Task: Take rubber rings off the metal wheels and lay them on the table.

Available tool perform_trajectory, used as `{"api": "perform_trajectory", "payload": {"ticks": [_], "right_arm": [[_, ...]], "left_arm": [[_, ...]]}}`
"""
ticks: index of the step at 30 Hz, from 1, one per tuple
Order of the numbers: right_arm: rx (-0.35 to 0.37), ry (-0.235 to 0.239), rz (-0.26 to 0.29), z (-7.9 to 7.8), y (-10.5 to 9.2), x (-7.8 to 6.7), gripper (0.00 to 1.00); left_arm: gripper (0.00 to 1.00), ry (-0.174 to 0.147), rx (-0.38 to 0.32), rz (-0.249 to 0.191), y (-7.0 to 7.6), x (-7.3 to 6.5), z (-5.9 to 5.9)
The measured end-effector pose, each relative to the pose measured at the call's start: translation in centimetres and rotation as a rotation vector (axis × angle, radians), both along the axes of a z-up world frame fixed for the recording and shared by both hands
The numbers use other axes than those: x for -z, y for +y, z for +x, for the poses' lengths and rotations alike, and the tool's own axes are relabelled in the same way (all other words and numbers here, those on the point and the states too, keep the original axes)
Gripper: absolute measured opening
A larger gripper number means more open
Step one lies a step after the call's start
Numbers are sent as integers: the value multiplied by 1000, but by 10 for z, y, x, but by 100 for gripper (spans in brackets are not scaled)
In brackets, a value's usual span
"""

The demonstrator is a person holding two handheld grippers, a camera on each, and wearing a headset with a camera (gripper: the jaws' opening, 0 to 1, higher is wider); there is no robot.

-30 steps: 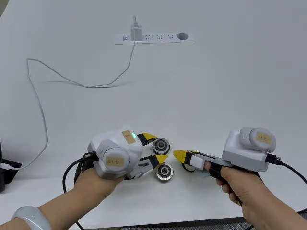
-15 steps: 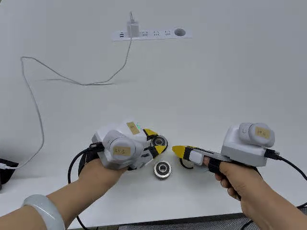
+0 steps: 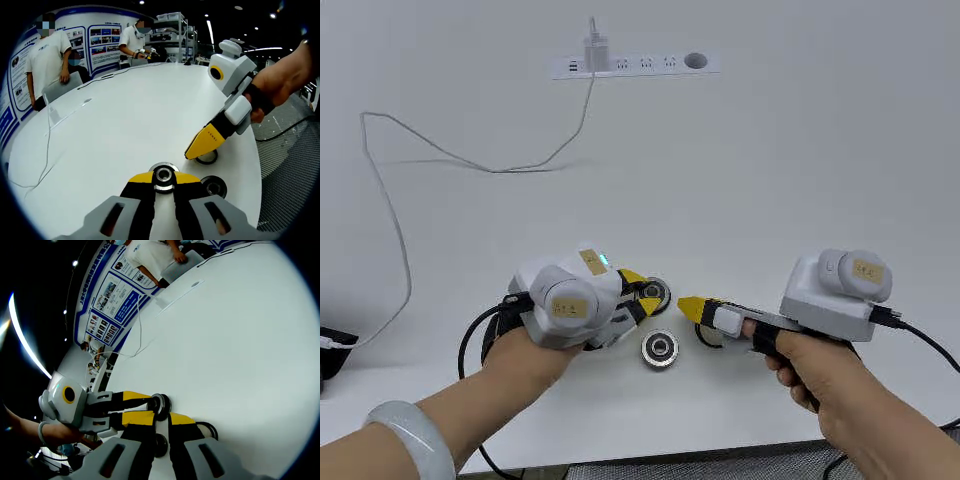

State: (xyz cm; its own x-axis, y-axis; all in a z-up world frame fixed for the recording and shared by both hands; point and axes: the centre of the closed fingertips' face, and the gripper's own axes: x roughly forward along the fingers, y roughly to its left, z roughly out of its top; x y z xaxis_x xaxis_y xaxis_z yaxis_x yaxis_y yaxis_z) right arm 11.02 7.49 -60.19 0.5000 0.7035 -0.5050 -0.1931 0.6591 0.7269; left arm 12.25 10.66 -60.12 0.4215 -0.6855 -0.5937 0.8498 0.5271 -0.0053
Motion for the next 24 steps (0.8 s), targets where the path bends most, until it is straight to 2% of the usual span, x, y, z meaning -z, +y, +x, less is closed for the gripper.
{"api": "perform_trajectory", "payload": {"ticks": [14, 24], "right_arm": [[-8, 29, 45, 8, 12, 3, 13], [-12, 44, 37, 10, 13, 11, 15]], "left_arm": [[14, -4, 5, -6, 0, 0, 0], [13, -6, 5, -10, 0, 0, 0]]}}
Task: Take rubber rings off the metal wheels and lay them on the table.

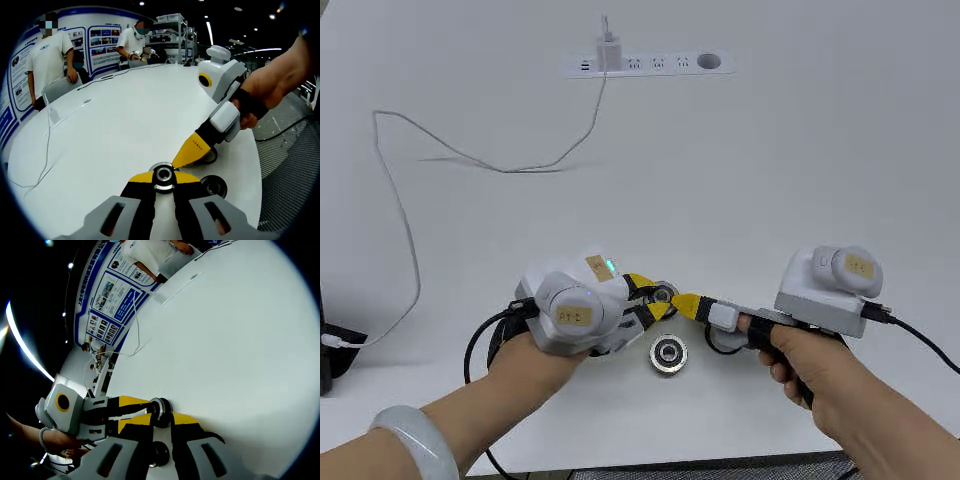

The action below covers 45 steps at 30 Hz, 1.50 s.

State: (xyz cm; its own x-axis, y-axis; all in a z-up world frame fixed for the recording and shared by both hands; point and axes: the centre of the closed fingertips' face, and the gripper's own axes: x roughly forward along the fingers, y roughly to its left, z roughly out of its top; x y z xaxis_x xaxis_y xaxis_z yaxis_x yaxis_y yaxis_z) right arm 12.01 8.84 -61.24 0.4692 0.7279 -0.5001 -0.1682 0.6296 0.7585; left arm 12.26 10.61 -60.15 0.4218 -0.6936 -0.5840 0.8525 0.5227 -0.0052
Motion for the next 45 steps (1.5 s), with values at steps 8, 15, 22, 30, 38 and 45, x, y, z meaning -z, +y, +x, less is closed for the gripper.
{"api": "perform_trajectory", "payload": {"ticks": [8, 15, 22, 30, 38, 45], "right_arm": [[-2, 10, 8, 1, 2, 3, 16], [6, 26, 36, 1, 5, 1, 16], [-6, 7, 22, 1, 4, -3, 14], [-20, -7, 10, 0, 2, -4, 11], [-37, -23, -14, 1, 1, -2, 5], [-41, -20, -7, 2, 1, -3, 2]], "left_arm": [[13, 0, -3, -5, 0, 1, 0], [13, -1, -1, -7, 0, 1, 0], [13, -2, -2, -8, 1, 2, 0], [13, -2, -2, -9, 1, 2, 0], [13, -1, -2, -11, 1, 1, 0], [13, 0, -2, -13, 1, 1, 0]]}}
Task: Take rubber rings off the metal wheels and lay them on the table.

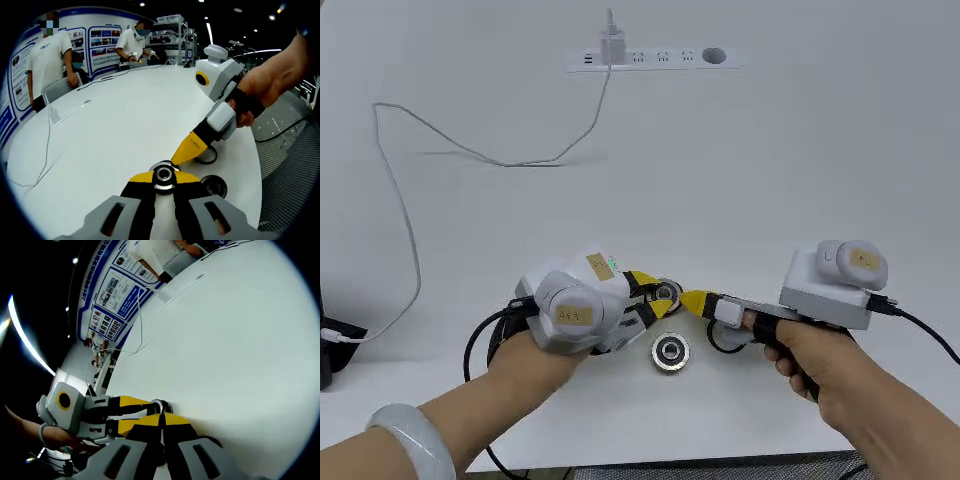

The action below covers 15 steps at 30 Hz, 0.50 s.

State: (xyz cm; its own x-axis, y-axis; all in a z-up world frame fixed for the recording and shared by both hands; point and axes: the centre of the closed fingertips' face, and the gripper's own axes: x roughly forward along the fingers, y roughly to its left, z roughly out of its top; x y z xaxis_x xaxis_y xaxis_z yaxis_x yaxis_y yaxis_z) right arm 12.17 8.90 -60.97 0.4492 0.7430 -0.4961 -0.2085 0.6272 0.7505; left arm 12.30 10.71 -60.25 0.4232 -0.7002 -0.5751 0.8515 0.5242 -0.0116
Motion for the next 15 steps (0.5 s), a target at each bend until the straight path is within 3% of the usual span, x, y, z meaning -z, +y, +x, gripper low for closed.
{"api": "perform_trajectory", "payload": {"ticks": [15], "right_arm": [[2, -1, -4, 0, 2, -3, 1]], "left_arm": [[13, 2, 3, 5, 0, 0, 1]]}}
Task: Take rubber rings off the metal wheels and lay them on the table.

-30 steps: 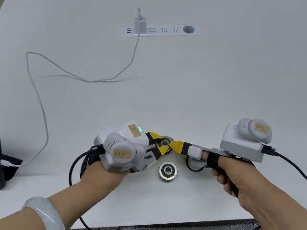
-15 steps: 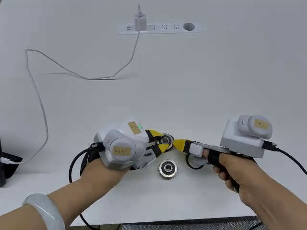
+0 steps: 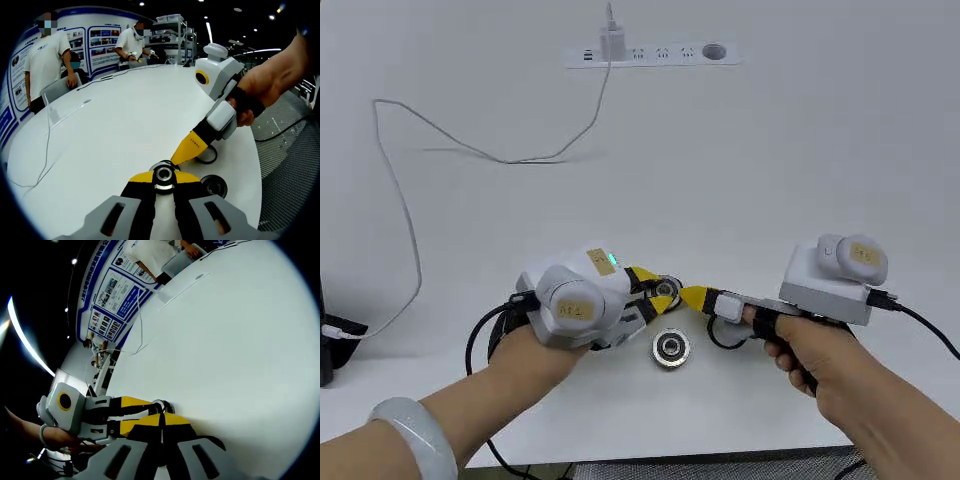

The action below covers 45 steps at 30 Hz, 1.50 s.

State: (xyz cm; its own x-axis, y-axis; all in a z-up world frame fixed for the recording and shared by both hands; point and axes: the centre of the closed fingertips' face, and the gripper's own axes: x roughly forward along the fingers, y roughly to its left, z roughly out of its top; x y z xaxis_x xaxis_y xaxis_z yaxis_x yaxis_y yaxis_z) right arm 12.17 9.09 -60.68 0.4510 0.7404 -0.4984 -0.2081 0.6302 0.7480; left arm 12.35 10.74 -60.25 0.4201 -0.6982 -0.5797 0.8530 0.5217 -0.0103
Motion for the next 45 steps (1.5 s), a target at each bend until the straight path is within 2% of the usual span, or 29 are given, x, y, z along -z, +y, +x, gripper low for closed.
{"api": "perform_trajectory", "payload": {"ticks": [25, 28, 30, 45], "right_arm": [[-40, -17, 48, -3, 14, -14, 1], [-47, -18, 58, -6, 15, -17, 1], [-34, -17, 93, -5, 17, -22, 1], [5, -13, 21, 2, 9, -11, 2]], "left_arm": [[13, -2, 8, 4, 0, 0, 0], [13, -3, 9, 4, 0, 0, 0], [13, -2, 8, 2, 0, 0, 0], [15, -9, 22, -4, -1, 0, 1]]}}
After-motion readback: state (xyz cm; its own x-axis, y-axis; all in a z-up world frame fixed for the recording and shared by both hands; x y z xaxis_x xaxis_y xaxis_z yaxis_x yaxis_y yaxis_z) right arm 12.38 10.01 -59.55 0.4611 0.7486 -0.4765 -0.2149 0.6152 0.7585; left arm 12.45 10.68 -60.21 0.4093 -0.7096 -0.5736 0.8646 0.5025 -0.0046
